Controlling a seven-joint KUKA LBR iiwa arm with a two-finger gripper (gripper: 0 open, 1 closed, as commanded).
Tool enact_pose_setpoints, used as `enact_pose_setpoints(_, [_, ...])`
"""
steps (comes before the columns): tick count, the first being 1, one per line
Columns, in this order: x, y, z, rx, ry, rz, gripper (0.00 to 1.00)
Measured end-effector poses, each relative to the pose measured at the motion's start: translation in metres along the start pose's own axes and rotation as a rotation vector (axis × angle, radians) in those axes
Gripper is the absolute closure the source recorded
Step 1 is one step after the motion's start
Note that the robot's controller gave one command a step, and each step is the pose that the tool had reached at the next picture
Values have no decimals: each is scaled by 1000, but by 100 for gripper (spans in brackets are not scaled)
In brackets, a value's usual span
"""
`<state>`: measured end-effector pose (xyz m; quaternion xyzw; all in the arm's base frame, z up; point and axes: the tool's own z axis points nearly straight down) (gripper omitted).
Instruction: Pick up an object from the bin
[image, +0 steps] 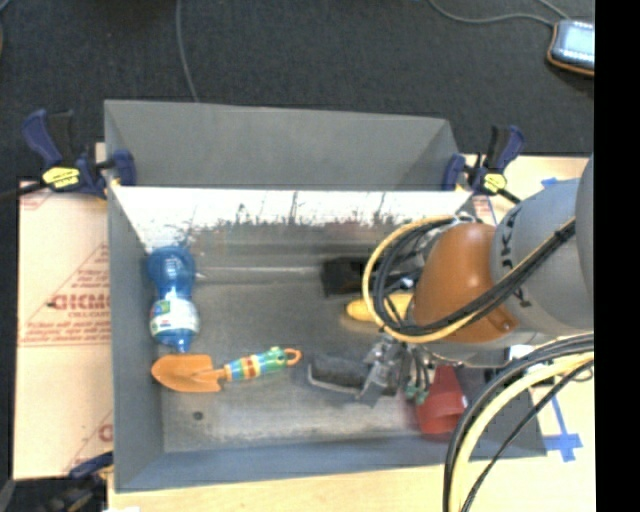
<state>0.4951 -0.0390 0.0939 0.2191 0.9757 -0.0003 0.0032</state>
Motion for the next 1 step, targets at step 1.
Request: enact_pose_setpoints(1, [2,-1,-22,3,9,-1,100])
